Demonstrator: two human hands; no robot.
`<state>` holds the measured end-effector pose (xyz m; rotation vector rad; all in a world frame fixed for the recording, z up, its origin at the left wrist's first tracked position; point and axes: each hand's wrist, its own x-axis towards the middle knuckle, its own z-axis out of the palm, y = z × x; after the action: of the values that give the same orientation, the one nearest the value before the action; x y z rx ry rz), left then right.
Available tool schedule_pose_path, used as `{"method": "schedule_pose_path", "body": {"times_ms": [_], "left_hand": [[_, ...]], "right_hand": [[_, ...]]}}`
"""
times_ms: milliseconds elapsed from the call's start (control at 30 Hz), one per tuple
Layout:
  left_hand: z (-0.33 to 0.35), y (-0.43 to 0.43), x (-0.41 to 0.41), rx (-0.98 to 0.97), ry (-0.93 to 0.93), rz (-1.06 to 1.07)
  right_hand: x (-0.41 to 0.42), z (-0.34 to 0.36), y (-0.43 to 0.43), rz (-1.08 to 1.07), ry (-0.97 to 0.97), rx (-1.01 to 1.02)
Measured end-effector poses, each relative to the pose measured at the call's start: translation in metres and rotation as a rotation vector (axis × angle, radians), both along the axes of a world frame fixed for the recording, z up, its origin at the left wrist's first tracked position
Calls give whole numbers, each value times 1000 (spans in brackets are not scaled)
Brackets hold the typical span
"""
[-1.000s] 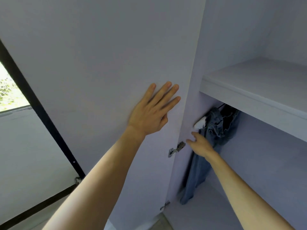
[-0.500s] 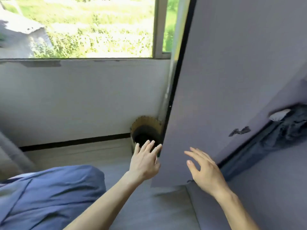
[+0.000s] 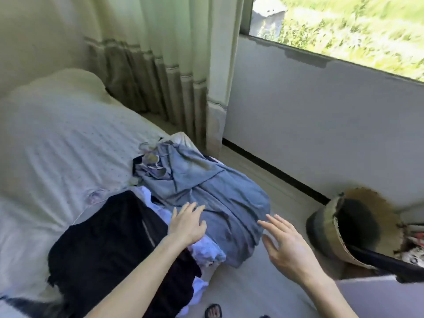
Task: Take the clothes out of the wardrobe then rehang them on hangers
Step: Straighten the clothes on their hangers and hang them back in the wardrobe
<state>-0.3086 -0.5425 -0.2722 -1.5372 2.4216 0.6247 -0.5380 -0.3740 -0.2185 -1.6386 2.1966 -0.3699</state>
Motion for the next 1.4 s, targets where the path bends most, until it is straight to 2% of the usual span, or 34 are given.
{"method": "schedule_pose_path", "body": {"times_ms": [167,333,600,833,1000,1233,1400], "left_hand": [[-2,-8,99,-1,-37,288],[-8,3,149,37,-35,486],[-14,-9,159,3,-57,619],[-39,-58,147,20,-11,647],[-89,-129,143,129,-35,625],[-168,-270,150,204,-63,565],[-216,-358,169,245,40,724]], "right_hand": [[43,-8,-69,250,-9,21],[65,-16,-114,422,-13,40],[62,-14,-180,613,44,-13],[61,-37,-244,654,79,13],[72,-93,-305,654,122,243],[93,-177,-409,624,162,604],[98,-234,-446,582,199,703]]}}
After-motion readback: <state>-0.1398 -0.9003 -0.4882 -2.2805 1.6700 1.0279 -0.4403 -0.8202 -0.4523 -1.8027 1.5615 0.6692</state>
